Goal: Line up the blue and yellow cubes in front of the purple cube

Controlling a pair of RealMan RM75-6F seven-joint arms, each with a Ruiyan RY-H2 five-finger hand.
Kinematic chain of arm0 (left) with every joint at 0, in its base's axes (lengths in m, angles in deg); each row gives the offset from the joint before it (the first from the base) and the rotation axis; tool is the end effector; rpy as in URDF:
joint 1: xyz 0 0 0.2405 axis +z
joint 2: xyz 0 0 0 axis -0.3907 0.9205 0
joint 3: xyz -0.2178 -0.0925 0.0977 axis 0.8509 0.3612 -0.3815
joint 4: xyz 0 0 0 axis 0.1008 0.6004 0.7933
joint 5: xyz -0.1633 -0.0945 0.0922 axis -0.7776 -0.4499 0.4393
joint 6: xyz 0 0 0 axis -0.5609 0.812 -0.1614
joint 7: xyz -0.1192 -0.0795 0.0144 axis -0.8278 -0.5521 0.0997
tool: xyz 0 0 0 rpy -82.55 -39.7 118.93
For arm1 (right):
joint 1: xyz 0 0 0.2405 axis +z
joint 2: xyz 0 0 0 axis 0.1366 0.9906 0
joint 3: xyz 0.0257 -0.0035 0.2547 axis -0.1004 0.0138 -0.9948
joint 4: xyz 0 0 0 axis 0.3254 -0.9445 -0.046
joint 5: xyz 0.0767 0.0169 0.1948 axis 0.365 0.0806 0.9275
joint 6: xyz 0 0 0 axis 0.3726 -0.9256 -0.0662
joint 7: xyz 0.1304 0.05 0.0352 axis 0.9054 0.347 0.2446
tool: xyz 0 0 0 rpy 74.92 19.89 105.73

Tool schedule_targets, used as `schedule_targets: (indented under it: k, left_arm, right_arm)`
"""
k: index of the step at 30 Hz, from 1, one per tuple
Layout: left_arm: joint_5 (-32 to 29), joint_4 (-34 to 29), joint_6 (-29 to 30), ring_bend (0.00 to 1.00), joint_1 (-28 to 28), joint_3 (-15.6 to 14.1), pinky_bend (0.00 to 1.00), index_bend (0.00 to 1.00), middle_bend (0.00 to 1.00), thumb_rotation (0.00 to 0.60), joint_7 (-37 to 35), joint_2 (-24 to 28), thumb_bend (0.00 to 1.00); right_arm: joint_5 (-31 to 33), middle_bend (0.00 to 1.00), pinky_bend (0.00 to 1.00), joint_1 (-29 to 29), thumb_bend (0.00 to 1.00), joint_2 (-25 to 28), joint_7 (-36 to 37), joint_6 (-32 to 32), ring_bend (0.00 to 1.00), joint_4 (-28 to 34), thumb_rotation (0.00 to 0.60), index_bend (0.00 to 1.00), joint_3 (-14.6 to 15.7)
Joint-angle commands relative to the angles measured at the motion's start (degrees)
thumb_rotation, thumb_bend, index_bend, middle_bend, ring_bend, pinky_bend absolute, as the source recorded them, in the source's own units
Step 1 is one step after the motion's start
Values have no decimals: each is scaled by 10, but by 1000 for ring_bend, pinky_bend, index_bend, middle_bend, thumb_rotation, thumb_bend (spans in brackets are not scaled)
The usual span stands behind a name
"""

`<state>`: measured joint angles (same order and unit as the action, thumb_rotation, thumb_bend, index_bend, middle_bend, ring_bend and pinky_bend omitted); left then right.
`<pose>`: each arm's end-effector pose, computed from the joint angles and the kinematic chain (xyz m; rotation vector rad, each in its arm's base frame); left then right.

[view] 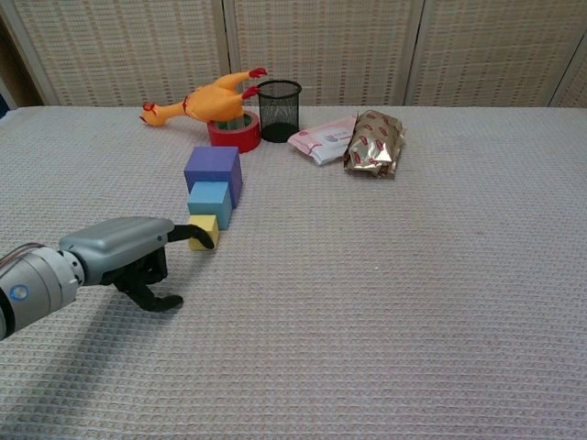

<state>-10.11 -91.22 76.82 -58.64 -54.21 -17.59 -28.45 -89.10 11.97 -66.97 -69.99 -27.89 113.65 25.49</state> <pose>-0.1781 0.2871 -0.0663 -1.8923 -1.1075 -0.8062 -0.3057 -0.1706 0.1576 1.4422 -0.9308 0.8158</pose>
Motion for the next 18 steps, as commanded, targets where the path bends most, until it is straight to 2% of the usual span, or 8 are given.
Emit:
schedule_targets:
  k: [1,18]
  left_arm:
    - [1,-2,1,1000,0,1,1000,157,1000,600,0,1,350]
    - [-14,6,-7,1000,-6,4,1000,149,1000,600,8,0,349]
  right_arm:
    - [0,0,0,0,38,0,0,1,0,0,600,0,0]
    - [3,0,0,0,38,-1,-2,2,0,0,600,0,-1]
